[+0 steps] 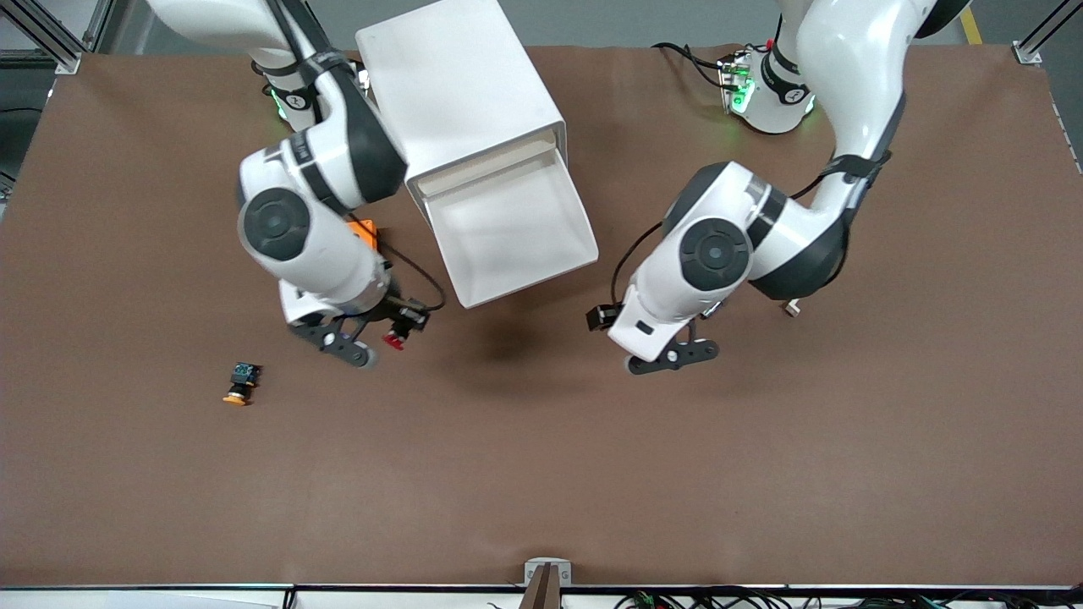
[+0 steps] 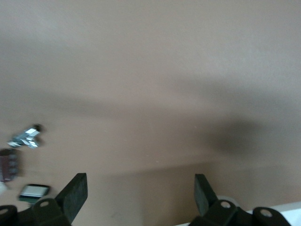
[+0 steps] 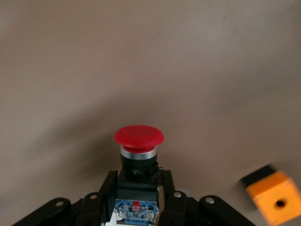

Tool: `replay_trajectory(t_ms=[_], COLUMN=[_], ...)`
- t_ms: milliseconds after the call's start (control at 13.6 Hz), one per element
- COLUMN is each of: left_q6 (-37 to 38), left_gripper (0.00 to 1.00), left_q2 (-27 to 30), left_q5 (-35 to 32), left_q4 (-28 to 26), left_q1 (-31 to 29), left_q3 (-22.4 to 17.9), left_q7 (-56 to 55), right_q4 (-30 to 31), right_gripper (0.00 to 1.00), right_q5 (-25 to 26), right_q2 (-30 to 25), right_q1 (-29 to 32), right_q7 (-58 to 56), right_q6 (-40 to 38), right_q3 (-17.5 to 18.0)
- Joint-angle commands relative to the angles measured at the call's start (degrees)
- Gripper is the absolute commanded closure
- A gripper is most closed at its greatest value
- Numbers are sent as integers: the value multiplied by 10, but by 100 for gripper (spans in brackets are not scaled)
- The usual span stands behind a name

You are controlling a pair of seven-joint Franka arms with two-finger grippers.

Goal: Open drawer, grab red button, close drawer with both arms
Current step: 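Carry the red button beside the yellow button while the left gripper pushes drawer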

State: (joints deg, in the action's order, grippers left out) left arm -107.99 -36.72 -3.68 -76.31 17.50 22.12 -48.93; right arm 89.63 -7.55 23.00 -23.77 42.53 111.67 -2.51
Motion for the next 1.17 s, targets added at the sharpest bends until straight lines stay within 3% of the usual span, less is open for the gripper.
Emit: replay_trajectory(t_ms=[0, 220, 513, 1099], left_q6=[-20, -89, -94, 6], left_gripper=[0, 0, 0, 0], left_q2=[-27, -76, -80, -74], left_q5=[-32, -34, -8, -4], left_q4=[3, 3, 3, 0], left_q1=[30, 63, 87, 147], left_q3=[-6, -6, -4, 17], left_q7=[-34, -60, -114, -207], right_q4=[-3, -4, -3, -1], right_gripper=[99, 98, 98, 97], right_q5=[2, 5, 12, 6], right_q2=[7, 39, 91, 178], right_q1=[70, 127, 182, 216], right_q7=[-125, -241, -348, -404], right_q6=[-3, 0, 41, 120], right_q3=[10, 10, 10, 11])
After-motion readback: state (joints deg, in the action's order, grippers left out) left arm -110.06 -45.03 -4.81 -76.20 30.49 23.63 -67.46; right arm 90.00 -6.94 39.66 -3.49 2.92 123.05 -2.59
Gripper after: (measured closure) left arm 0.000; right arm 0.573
